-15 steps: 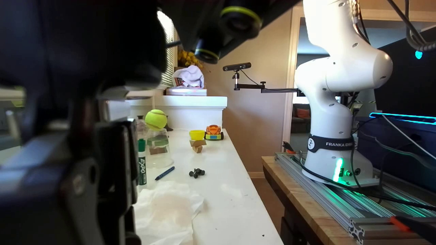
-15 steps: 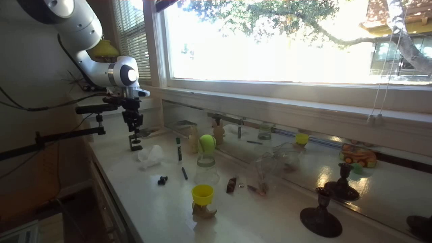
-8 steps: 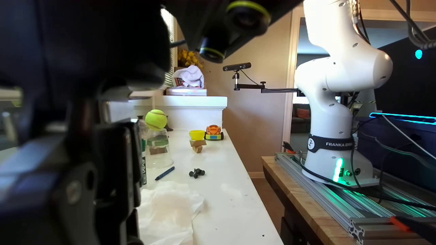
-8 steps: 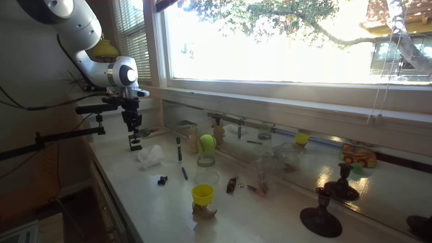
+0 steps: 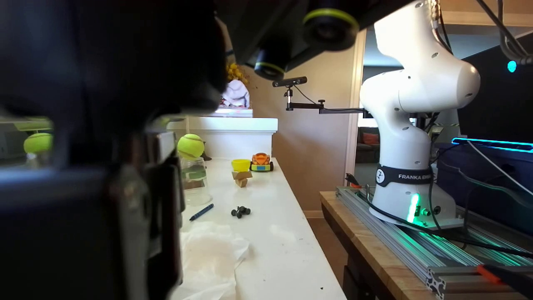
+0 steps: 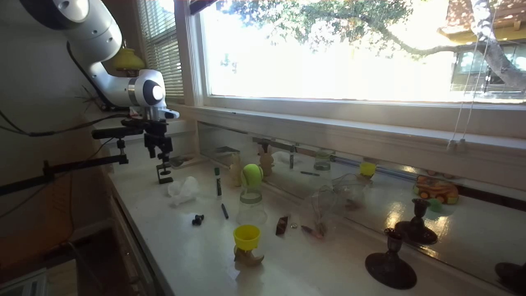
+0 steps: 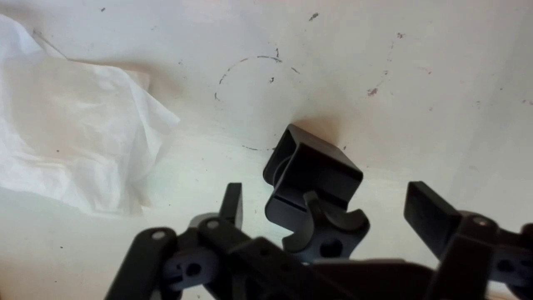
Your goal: Move the black object to the right then left.
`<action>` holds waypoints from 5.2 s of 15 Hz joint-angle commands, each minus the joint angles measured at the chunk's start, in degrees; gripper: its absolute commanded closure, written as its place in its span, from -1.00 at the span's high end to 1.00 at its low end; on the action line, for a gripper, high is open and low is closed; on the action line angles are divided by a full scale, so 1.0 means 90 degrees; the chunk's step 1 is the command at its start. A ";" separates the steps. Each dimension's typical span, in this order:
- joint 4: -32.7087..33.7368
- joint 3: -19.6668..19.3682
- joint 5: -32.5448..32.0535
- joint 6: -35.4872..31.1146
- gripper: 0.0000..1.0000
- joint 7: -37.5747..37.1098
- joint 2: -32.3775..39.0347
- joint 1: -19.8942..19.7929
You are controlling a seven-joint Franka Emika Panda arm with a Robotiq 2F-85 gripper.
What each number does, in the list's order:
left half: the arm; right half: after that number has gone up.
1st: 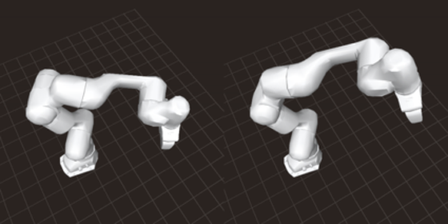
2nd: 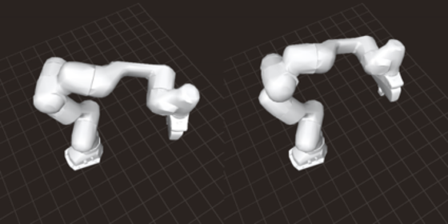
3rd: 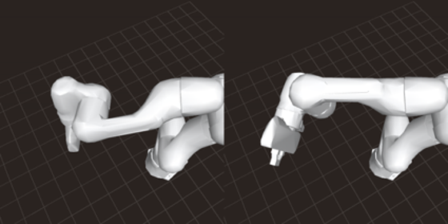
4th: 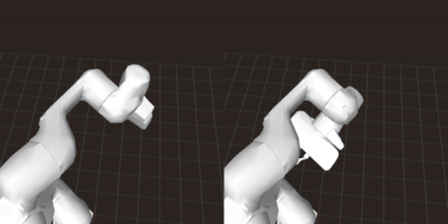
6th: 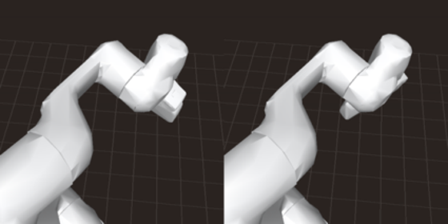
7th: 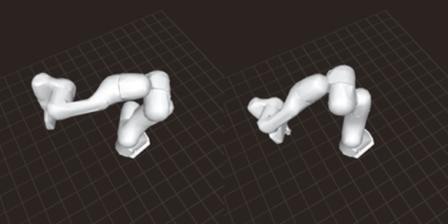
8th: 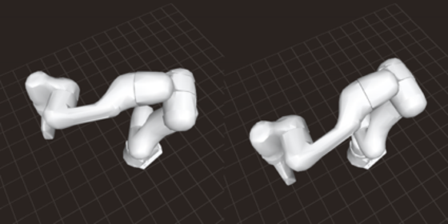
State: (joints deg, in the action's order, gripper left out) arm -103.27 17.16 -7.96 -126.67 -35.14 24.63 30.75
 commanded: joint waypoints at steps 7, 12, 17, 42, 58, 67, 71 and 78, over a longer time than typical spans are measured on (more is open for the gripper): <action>-0.0504 0.0152 0.0402 0.0166 1.00 0.1013 -0.0858 -0.0018; -0.1155 0.0458 0.0982 0.0337 1.00 0.0217 -0.2137 0.0024; -0.0965 0.0691 0.0975 0.0510 1.00 0.0112 -0.2154 -0.0070; -0.2618 0.0708 0.0301 0.0443 1.00 -0.4257 -0.3235 -0.0335; -0.3807 0.1231 0.0086 0.1084 1.00 -0.6365 -0.5127 -0.0813; -0.4307 0.0982 0.0287 0.0972 1.00 -0.5507 -0.5906 -0.0861; -0.4271 0.0730 0.0354 0.1022 1.00 -0.4867 -0.6261 -0.0935; -0.4262 -0.0089 0.1741 0.0944 1.00 -0.3010 -0.6739 -0.0810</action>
State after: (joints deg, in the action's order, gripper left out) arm -140.68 18.93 0.40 -118.24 -69.82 -32.87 22.81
